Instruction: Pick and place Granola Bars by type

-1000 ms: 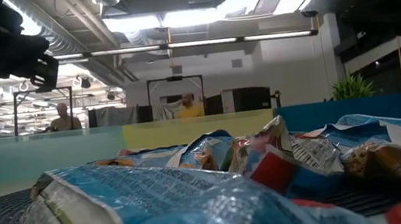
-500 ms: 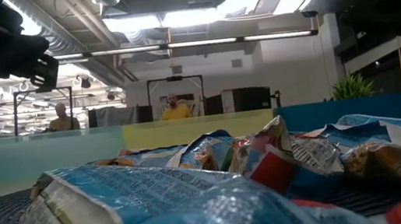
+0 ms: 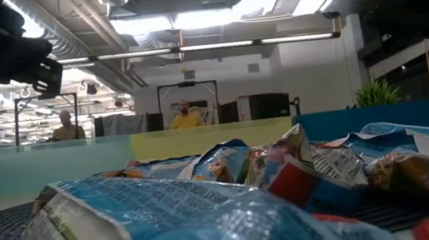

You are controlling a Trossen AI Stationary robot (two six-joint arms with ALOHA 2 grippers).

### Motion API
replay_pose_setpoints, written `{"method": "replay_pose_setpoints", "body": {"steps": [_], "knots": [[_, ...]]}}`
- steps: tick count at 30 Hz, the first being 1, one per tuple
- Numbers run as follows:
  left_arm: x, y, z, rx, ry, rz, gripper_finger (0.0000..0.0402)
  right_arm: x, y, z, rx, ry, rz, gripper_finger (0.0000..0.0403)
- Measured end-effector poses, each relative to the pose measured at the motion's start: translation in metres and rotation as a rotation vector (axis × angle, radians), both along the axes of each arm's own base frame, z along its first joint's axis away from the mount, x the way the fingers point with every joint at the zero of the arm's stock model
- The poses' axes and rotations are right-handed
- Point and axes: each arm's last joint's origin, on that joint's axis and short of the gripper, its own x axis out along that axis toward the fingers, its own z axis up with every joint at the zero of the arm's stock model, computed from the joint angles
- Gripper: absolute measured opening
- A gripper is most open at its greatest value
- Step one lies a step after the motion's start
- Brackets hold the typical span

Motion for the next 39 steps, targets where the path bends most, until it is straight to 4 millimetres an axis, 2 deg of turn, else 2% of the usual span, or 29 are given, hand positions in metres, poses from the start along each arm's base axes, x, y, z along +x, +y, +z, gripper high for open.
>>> {"method": "replay_pose_setpoints", "body": {"steps": [18, 25, 28, 34, 39], "knots": [[0.0, 0.0, 0.0, -0.003, 0.001, 0.009, 0.0011, 0.0, 0.0, 0.0, 0.0, 0.0, 0.0, 0.0016], [0.0, 0.001, 0.0, -0.191, 0.048, 0.04, 0.0011, 0.0, 0.0, 0.0, 0.0, 0.001, 0.0, 0.0016], [0.0, 0.001, 0.0, -0.194, 0.048, 0.05, 0.001, 0.0, 0.0, 0.0, 0.0, 0.0, 0.0, 0.0016], [0.001, 0.007, 0.0, -0.18, 0.024, 0.245, 0.0012, 0.0, 0.0, 0.0, 0.0, 0.001, 0.0, 0.0016], [0.0, 0.014, 0.006, -0.288, -0.062, 0.494, 0.0011, 0.0, 0.0, 0.001, 0.0, -0.012, 0.0, 0.0016]]}}
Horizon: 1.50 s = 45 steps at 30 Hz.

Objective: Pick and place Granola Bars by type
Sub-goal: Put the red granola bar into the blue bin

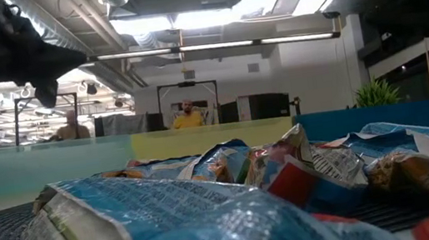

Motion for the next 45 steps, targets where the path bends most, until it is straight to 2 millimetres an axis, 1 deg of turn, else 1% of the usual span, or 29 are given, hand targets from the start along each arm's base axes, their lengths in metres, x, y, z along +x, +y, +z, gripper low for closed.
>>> {"method": "replay_pose_setpoints", "body": {"steps": [3, 7, 12, 16, 19, 22, 26, 29, 32, 35, 37, 40, 45], "knots": [[-0.001, 0.003, 0.006, -0.053, -0.079, 0.09, 0.0013, 0.0, 0.0, 0.0, 0.001, -0.001, 0.0, 0.0016], [-0.003, 0.003, 0.013, -0.069, -0.159, 0.122, 0.0011, 0.0, 0.0, 0.0, 0.055, 0.003, 0.001, 0.0016], [-0.004, 0.003, 0.016, -0.04, -0.188, 0.122, 0.0013, 0.0, 0.0, 0.003, 0.194, -0.014, 0.005, 0.0016], [-0.004, 0.003, 0.019, -0.03, -0.21, 0.105, 0.0015, 0.0, -0.002, 0.005, 0.195, -0.046, -0.073, 0.0016], [-0.004, 0.002, 0.019, -0.031, -0.219, 0.094, 0.0015, -0.001, -0.003, 0.014, 0.198, -0.136, -0.07, 0.0021], [-0.004, 0.0, 0.022, -0.018, -0.247, 0.026, 0.0015, -0.002, -0.003, 0.02, 0.199, -0.146, -0.072, 0.0033], [-0.006, -0.003, 0.031, -0.002, -0.3, -0.066, 0.0015, -0.003, -0.004, 0.043, 0.199, -0.099, -0.12, 0.0057], [-0.009, -0.004, 0.044, 0.03, -0.32, -0.099, 0.0015, 0.0, -0.005, 0.069, 0.174, -0.046, -0.159, 0.0079], [-0.011, -0.005, 0.058, 0.089, -0.328, -0.115, 0.0015, 0.007, -0.005, 0.096, 0.134, 0.02, -0.175, 0.0103], [-0.011, -0.006, 0.075, 0.135, -0.321, -0.129, 0.0015, 0.019, -0.004, 0.122, 0.12, 0.096, -0.179, 0.0124], [-0.009, -0.006, 0.087, 0.157, -0.29, -0.152, 0.0015, 0.029, -0.003, 0.136, 0.114, 0.152, -0.161, 0.0136], [-0.001, -0.006, 0.104, 0.165, -0.19, -0.195, 0.0015, 0.045, -0.001, 0.152, 0.112, 0.236, -0.104, 0.0147], [0.021, -0.006, 0.131, 0.164, 0.012, -0.299, 0.0015, 0.073, 0.004, 0.171, 0.129, 0.323, 0.037, 0.0151]]}}
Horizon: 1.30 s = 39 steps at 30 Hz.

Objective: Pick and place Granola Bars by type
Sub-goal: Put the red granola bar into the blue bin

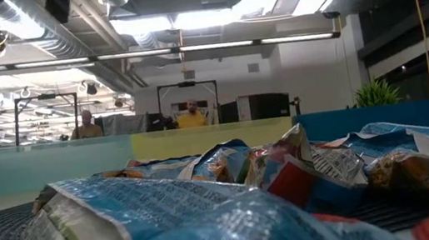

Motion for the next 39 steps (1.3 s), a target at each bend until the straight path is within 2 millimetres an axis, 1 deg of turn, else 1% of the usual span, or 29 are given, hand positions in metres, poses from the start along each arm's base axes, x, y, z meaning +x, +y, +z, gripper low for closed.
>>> {"method": "replay_pose_setpoints", "body": {"steps": [4, 6, 8, 10, 16, 19, 24, 27, 31, 34, 37, 39], "knots": [[0.024, 0.0, 0.021, 0.077, 0.078, -0.111, 0.0015, 0.019, 0.005, 0.007, -0.002, 0.037, 0.094, 0.0151], [0.036, 0.001, 0.024, 0.115, 0.123, -0.13, 0.0015, 0.026, 0.007, 0.001, -0.021, 0.088, 0.109, 0.0151], [0.046, 0.001, 0.024, 0.135, 0.174, -0.142, 0.0015, 0.032, 0.009, -0.006, -0.025, 0.119, 0.118, 0.0151], [0.056, 0.0, 0.019, 0.135, 0.232, -0.157, 0.0015, 0.037, 0.01, -0.014, -0.013, 0.161, 0.116, 0.0151], [0.08, -0.003, -0.007, 0.103, 0.413, -0.177, 0.0015, 0.054, 0.011, -0.034, 0.046, 0.266, 0.088, 0.0152], [0.09, -0.007, -0.017, 0.098, 0.47, -0.206, 0.0015, 0.063, 0.011, -0.043, 0.051, 0.312, 0.083, 0.0152], [0.1, -0.014, -0.028, 0.097, 0.522, -0.244, 0.0015, 0.077, 0.013, -0.061, 0.146, 0.41, 0.029, 0.0158], [0.103, -0.017, -0.031, 0.105, 0.534, -0.258, 0.0015, 0.085, 0.017, -0.073, 0.179, 0.473, 0.015, 0.0183], [0.103, -0.018, -0.031, 0.115, 0.535, -0.266, 0.0015, 0.094, 0.025, -0.091, 0.208, 0.568, 0.008, 0.0239], [0.103, -0.018, -0.031, 0.117, 0.534, -0.268, 0.0015, 0.1, 0.03, -0.105, 0.258, 0.636, -0.042, 0.0276], [0.103, -0.018, -0.032, 0.148, 0.536, -0.283, 0.0015, 0.107, 0.035, -0.119, 0.316, 0.699, -0.125, 0.0301], [0.102, -0.018, -0.033, 0.171, 0.541, -0.29, 0.0015, 0.111, 0.038, -0.129, 0.346, 0.736, -0.167, 0.0309]]}}
